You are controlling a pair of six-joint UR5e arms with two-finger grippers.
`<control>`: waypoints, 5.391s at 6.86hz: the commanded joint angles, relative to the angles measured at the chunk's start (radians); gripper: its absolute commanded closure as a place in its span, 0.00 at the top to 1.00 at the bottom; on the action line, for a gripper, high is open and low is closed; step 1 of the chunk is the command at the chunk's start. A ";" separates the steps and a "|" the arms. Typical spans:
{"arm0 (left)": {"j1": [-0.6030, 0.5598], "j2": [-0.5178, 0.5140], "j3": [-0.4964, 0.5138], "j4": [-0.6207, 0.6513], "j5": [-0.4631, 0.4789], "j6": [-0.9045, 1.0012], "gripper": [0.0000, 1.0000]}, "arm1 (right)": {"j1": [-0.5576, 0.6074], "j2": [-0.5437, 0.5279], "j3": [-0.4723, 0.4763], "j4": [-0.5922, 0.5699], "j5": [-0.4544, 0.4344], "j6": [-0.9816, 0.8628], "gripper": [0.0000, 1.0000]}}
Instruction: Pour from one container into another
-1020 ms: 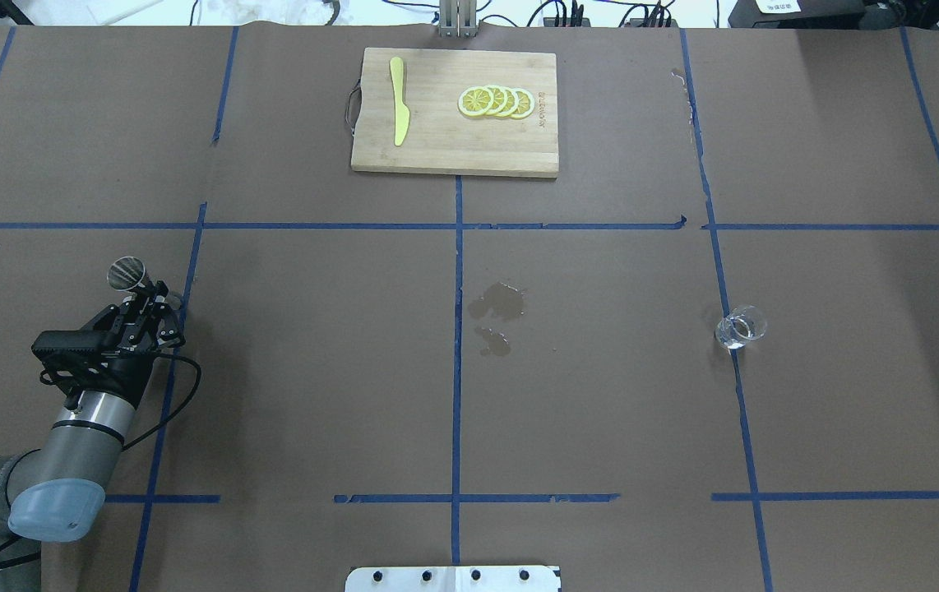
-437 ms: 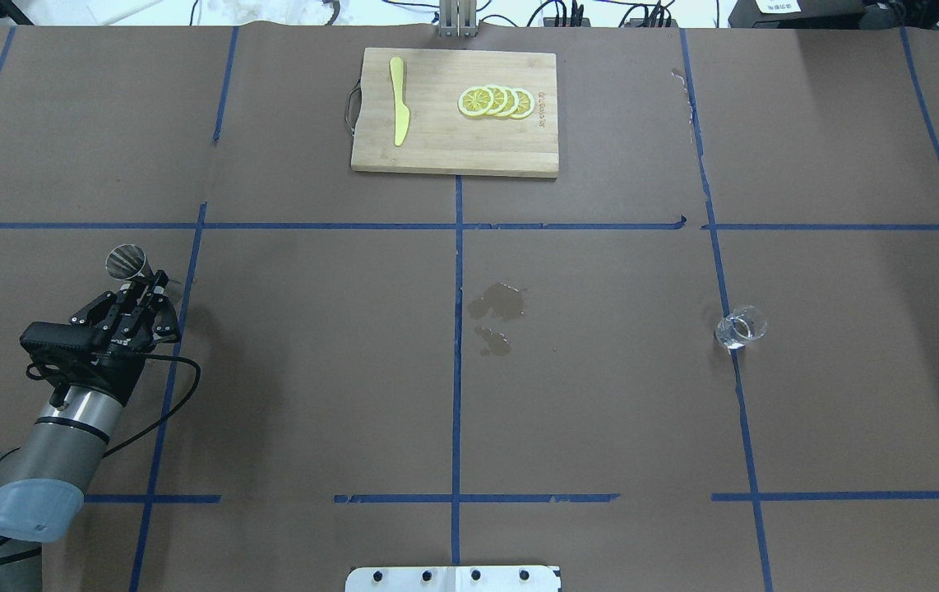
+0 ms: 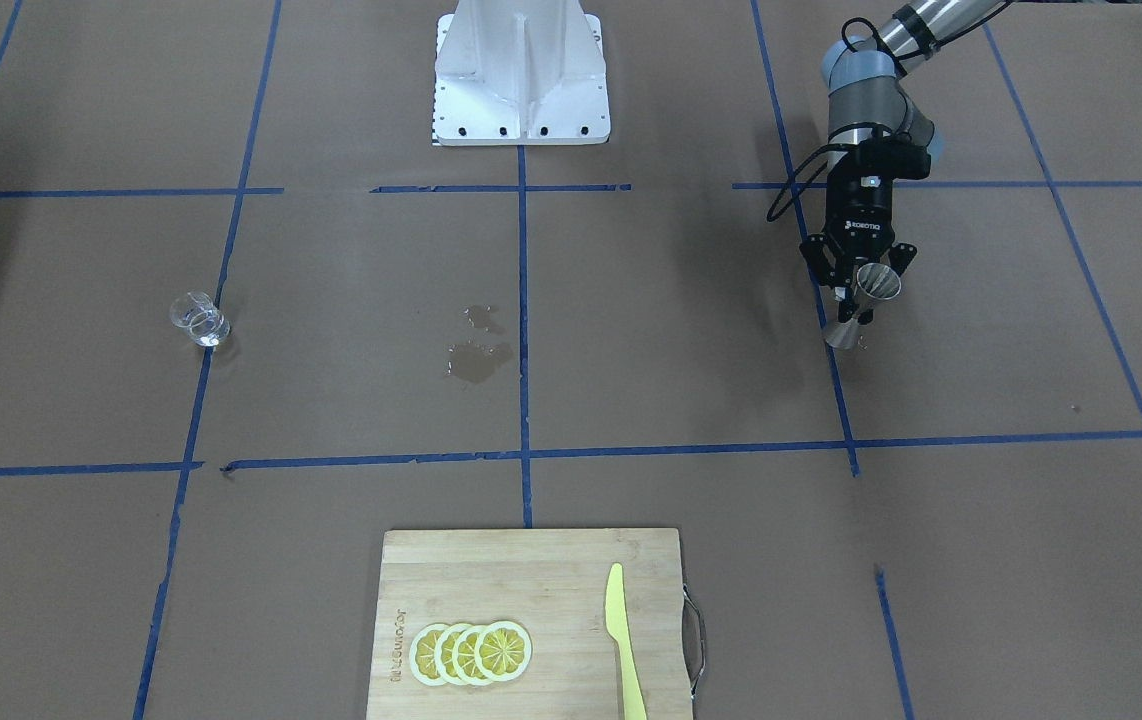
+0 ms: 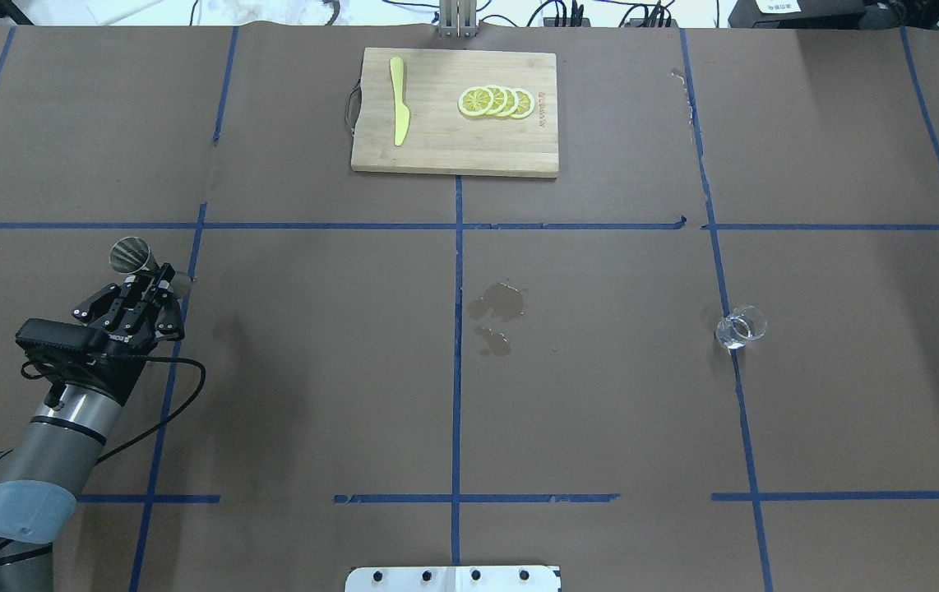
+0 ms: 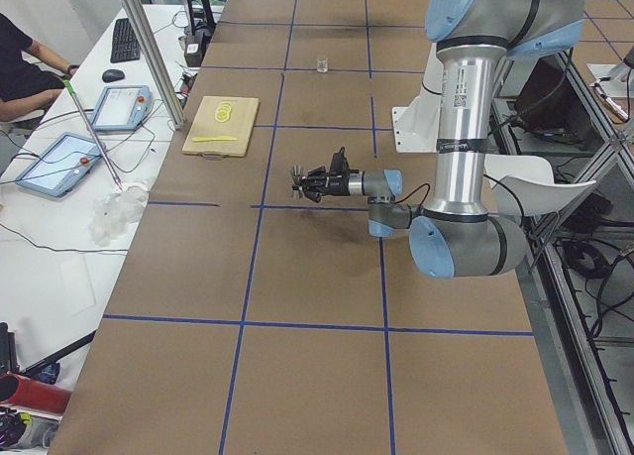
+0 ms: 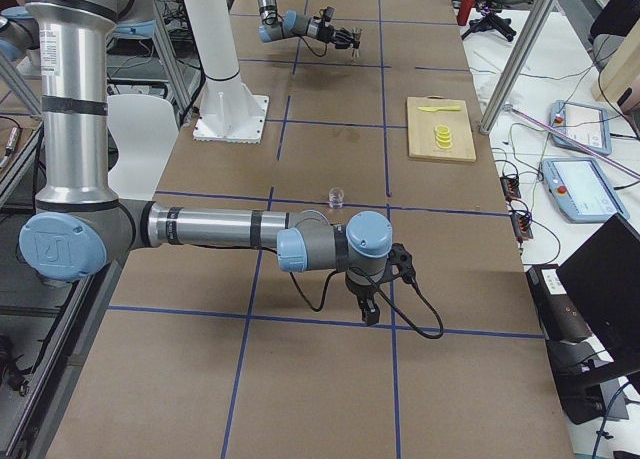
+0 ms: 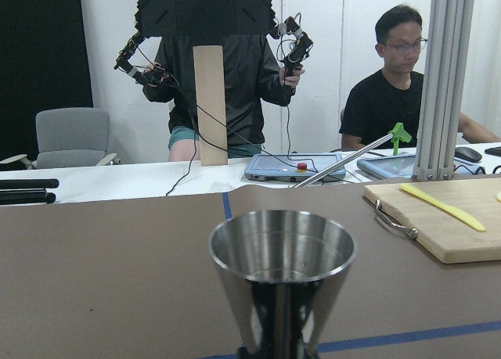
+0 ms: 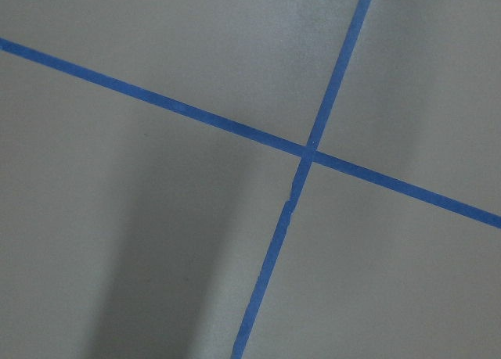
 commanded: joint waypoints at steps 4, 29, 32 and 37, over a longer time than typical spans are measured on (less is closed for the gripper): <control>0.002 -0.079 -0.077 -0.019 -0.078 0.194 0.00 | -0.002 0.027 0.017 0.010 0.003 0.000 1.00; 0.019 -0.245 -0.007 -0.001 -0.088 0.270 0.00 | -1.480 -0.135 0.200 0.661 -1.925 1.693 0.93; 0.019 -0.245 -0.007 -0.001 -0.088 0.271 0.00 | -1.479 -0.095 0.113 0.664 -1.927 1.697 0.92; 0.019 -0.245 -0.007 -0.001 -0.087 0.271 0.00 | -1.421 -0.056 0.082 0.664 -1.872 1.684 0.91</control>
